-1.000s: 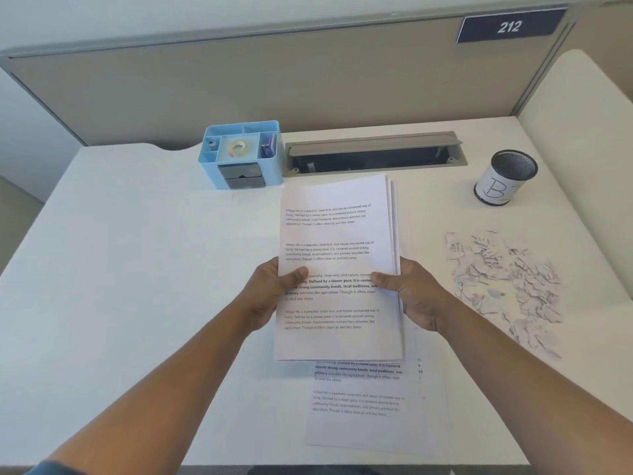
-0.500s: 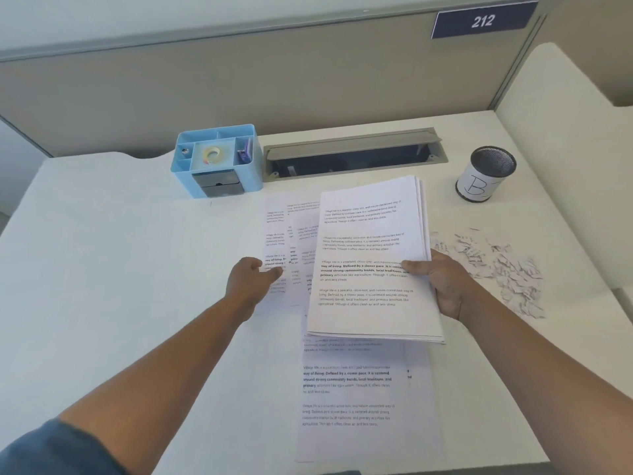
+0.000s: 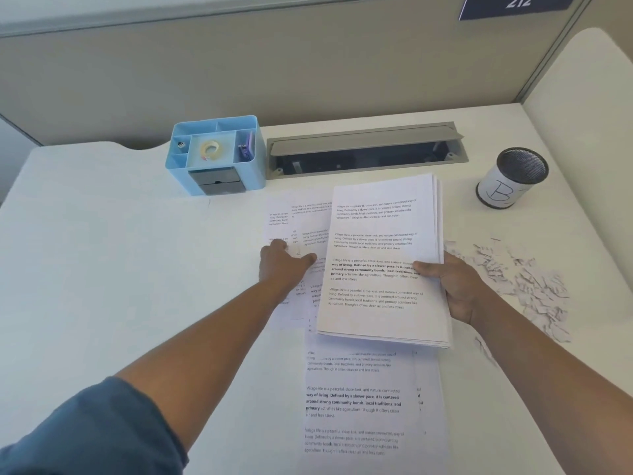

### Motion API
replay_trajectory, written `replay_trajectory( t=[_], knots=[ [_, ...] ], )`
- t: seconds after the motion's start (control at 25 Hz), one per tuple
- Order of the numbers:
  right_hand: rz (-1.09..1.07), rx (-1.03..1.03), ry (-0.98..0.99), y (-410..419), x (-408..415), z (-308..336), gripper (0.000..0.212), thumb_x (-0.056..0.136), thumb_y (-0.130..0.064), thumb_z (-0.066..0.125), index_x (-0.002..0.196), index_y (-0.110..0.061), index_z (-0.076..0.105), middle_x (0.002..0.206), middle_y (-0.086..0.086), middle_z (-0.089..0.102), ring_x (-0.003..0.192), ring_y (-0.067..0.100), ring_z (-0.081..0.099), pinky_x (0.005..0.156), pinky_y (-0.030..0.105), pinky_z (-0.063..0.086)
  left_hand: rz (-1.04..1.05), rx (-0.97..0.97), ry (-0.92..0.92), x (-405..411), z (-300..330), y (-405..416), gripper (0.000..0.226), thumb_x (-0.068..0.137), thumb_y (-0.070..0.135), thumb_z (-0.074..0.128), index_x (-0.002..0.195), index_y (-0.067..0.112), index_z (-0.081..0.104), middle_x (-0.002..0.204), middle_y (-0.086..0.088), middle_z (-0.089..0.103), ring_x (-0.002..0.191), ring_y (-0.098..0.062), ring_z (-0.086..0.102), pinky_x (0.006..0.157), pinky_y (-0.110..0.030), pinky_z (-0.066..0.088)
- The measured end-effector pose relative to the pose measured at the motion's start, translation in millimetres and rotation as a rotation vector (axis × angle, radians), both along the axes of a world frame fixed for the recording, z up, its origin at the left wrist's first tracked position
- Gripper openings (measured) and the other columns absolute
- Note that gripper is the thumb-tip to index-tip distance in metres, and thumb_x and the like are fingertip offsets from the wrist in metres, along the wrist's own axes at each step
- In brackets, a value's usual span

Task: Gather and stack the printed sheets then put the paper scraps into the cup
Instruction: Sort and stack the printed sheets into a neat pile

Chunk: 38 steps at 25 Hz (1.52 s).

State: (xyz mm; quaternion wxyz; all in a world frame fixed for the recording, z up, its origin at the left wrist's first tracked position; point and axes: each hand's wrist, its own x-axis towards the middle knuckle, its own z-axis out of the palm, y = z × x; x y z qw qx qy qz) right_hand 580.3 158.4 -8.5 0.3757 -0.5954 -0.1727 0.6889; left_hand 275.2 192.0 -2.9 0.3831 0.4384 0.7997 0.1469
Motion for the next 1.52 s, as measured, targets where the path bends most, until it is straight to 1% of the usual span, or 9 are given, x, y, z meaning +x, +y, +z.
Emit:
replay_trajectory(
  t=[0.16,0.28,0.6,0.72,0.84,1.0,1.2,1.4,1.52],
  knots=[
    [0.015,-0.016,-0.009,5.7,-0.3,-10.4,0.04,0.092,0.005,0.064,0.13,-0.007,0.064,0.12,0.017,0.074,0.11,0.041,0.07,0.086,0.055,0.06,0.067,-0.043,0.033,11.3,2.2,9.2,0.069,0.078,0.043,0.086,0.128,0.012,0.05,0.12,0.0,0.046,0.096,-0.025,0.058,0.072,-0.038,0.052],
    [0.031,-0.023,-0.015,7.2,-3.8,-16.3,0.038,0.092,0.005,0.064,0.128,-0.007,0.065,0.12,0.017,0.074,0.109,0.041,0.071,0.091,0.06,0.057,0.213,-0.03,-0.099,13.1,2.4,16.5,0.042,0.082,0.029,0.084,0.105,0.013,0.053,0.111,-0.003,0.059,0.08,-0.018,0.059,0.064,-0.029,0.048],
    [0.047,-0.03,0.01,8.6,-5.4,-25.0,0.038,0.092,0.004,0.064,0.129,-0.007,0.065,0.121,0.018,0.073,0.111,0.042,0.07,0.097,0.063,0.053,0.258,0.015,-0.273,5.6,1.6,21.3,0.017,0.085,0.017,0.082,0.094,0.01,0.069,0.089,-0.004,0.078,0.086,-0.03,0.077,0.08,-0.049,0.064],
    [0.034,-0.02,0.011,7.1,-5.7,-20.6,0.036,0.092,0.004,0.064,0.126,-0.008,0.066,0.119,0.017,0.074,0.108,0.04,0.071,0.09,0.057,0.057,0.223,0.076,-0.273,7.0,5.0,20.5,0.023,0.087,0.021,0.079,0.087,0.003,0.066,0.087,-0.011,0.078,0.083,-0.037,0.075,0.079,-0.052,0.063],
    [0.004,-0.007,0.005,4.5,-5.9,-18.7,0.036,0.092,0.004,0.064,0.126,-0.008,0.066,0.118,0.017,0.074,0.108,0.04,0.071,0.09,0.058,0.057,0.199,0.133,-0.322,6.2,14.1,18.1,0.029,0.092,0.024,0.076,0.077,0.01,0.056,0.082,-0.014,0.073,0.069,-0.027,0.065,0.073,-0.045,0.061],
    [-0.004,0.0,-0.028,1.0,-6.3,-15.8,0.037,0.093,0.005,0.063,0.128,-0.007,0.065,0.12,0.017,0.073,0.11,0.041,0.07,0.093,0.06,0.055,0.167,0.21,-0.306,-1.2,33.6,12.2,0.024,0.101,0.027,0.065,0.088,0.011,0.053,0.095,-0.017,0.073,0.081,-0.032,0.071,0.074,-0.049,0.061],
    [-0.012,0.023,-0.058,-5.6,-11.2,-4.4,0.037,0.093,0.006,0.063,0.128,-0.007,0.065,0.119,0.017,0.074,0.109,0.04,0.07,0.09,0.056,0.057,0.073,0.301,-0.19,-10.9,65.1,6.6,0.007,0.108,0.022,0.048,0.112,0.018,0.051,0.104,0.003,0.067,0.086,-0.015,0.068,0.064,-0.031,0.054],
    [-0.041,0.052,-0.082,-14.1,-17.9,7.5,0.036,0.093,0.006,0.063,0.127,-0.007,0.065,0.117,0.016,0.074,0.108,0.04,0.07,0.093,0.06,0.055,-0.217,0.399,0.082,-22.0,111.5,0.7,0.027,0.109,0.023,0.042,0.135,0.025,0.048,0.116,0.011,0.061,0.094,-0.016,0.063,0.063,-0.025,0.048],
    [-0.047,0.07,-0.084,-21.0,-21.8,15.2,0.036,0.093,0.006,0.063,0.126,-0.007,0.065,0.118,0.017,0.074,0.108,0.041,0.07,0.095,0.062,0.054,-0.312,0.46,0.12,-26.8,149.6,-1.8,0.026,0.108,0.026,0.044,0.133,0.027,0.051,0.117,0.013,0.064,0.096,-0.015,0.065,0.073,-0.034,0.056]
  ],
)
